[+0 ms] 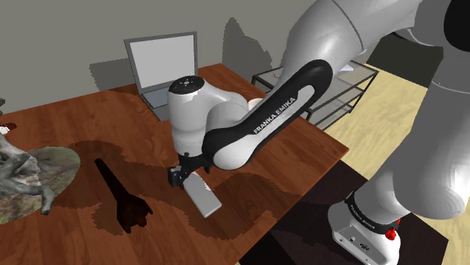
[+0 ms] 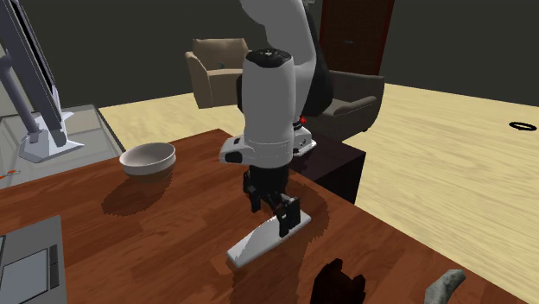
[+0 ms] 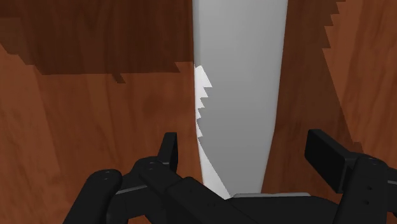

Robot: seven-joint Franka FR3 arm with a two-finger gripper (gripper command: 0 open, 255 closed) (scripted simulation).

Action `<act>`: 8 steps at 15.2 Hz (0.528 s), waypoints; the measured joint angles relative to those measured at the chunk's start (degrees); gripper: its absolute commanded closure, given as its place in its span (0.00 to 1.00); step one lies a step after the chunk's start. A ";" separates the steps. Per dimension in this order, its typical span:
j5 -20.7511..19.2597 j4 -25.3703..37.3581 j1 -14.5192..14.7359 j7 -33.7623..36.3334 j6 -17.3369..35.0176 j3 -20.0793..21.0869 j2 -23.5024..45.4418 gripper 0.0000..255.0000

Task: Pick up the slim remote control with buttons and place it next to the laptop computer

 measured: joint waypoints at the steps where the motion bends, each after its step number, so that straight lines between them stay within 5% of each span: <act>1: -0.80 -0.17 0.35 0.64 0.80 -0.43 0.75 0.00; 8: -4.35 0.13 2.15 3.21 3.93 -2.61 4.72 0.00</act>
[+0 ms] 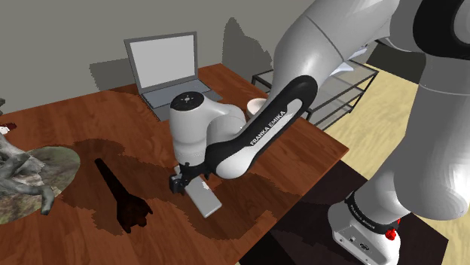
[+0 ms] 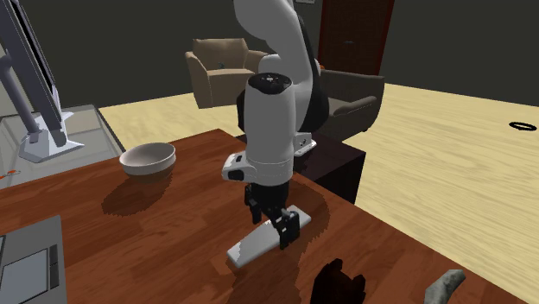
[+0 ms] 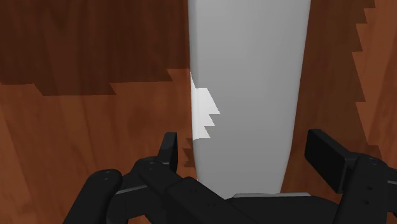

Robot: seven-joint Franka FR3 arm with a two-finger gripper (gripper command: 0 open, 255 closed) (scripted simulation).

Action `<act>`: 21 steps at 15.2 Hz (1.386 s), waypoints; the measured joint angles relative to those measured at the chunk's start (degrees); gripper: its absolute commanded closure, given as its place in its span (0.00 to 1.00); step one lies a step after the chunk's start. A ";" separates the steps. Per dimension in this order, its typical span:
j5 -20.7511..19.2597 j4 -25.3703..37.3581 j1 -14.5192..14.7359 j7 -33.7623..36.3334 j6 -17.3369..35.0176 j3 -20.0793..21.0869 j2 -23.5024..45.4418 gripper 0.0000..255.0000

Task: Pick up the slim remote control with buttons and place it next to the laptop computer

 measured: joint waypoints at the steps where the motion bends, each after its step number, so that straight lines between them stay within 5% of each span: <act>1: -0.07 0.00 0.03 0.04 0.07 -0.05 0.07 0.00; 5: -0.13 0.01 0.05 0.06 0.13 -0.09 0.13 0.00; 6: -0.13 0.01 0.05 0.06 0.13 -0.09 0.13 1.00; 21: 2.14 0.22 -1.07 -1.54 -2.24 1.41 -2.34 1.00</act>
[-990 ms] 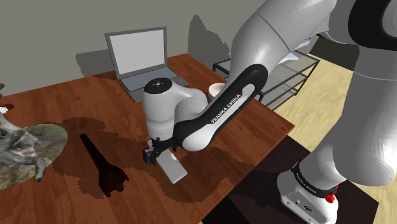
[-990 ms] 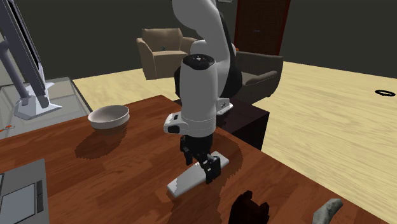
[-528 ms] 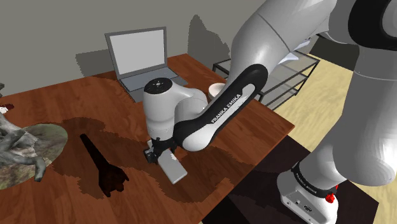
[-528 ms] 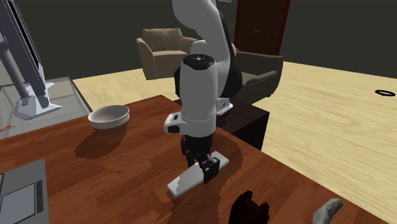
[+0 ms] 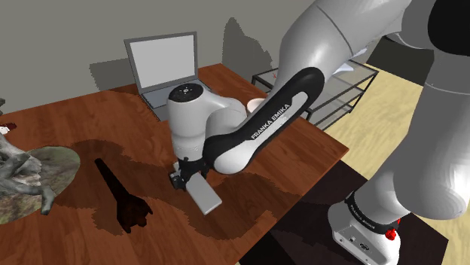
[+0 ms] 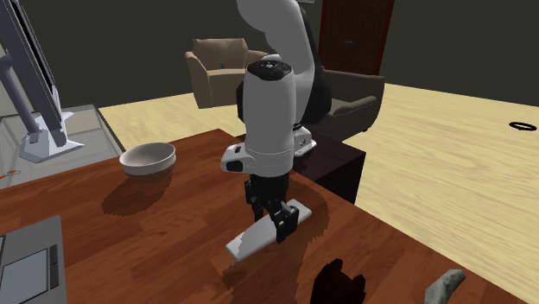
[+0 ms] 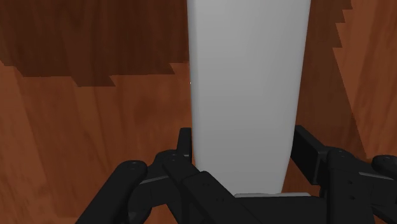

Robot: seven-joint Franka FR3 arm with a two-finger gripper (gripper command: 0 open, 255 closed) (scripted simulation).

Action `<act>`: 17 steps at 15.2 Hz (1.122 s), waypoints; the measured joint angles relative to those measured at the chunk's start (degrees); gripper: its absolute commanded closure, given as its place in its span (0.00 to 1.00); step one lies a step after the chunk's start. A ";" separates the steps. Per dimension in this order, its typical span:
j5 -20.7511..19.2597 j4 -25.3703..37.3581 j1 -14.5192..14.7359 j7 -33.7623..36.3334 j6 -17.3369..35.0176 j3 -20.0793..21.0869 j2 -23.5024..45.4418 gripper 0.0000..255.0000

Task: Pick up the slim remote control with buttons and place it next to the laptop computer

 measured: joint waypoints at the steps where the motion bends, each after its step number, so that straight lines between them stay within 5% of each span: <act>1: 0.71 0.00 -0.34 -0.50 -0.68 0.44 -0.80 1.00; 17: 9.83 1.57 -3.57 -6.78 -10.56 4.43 -11.02 1.00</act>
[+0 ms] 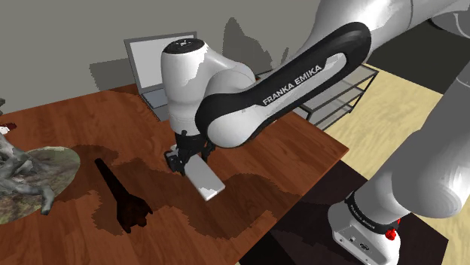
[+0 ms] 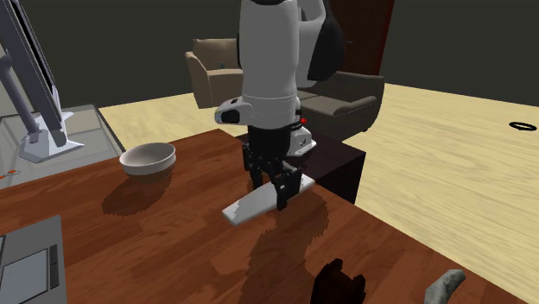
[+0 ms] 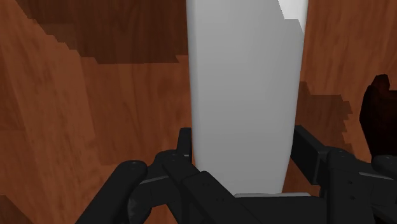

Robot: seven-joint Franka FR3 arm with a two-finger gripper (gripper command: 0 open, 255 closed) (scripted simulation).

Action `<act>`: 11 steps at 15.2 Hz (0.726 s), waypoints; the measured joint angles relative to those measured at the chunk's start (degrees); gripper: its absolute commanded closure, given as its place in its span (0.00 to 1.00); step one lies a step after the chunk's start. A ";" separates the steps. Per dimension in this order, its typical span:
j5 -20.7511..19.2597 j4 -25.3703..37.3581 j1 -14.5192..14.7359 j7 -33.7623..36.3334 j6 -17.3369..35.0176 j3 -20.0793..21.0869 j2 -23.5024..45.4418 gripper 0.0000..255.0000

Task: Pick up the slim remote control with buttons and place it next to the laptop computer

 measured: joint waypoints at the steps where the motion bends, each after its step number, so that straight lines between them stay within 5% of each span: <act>1: 0.61 0.08 -0.10 -0.32 -0.67 0.19 -0.75 1.00; 11: 4.70 3.16 -0.85 -3.15 -7.70 0.84 -5.76 1.00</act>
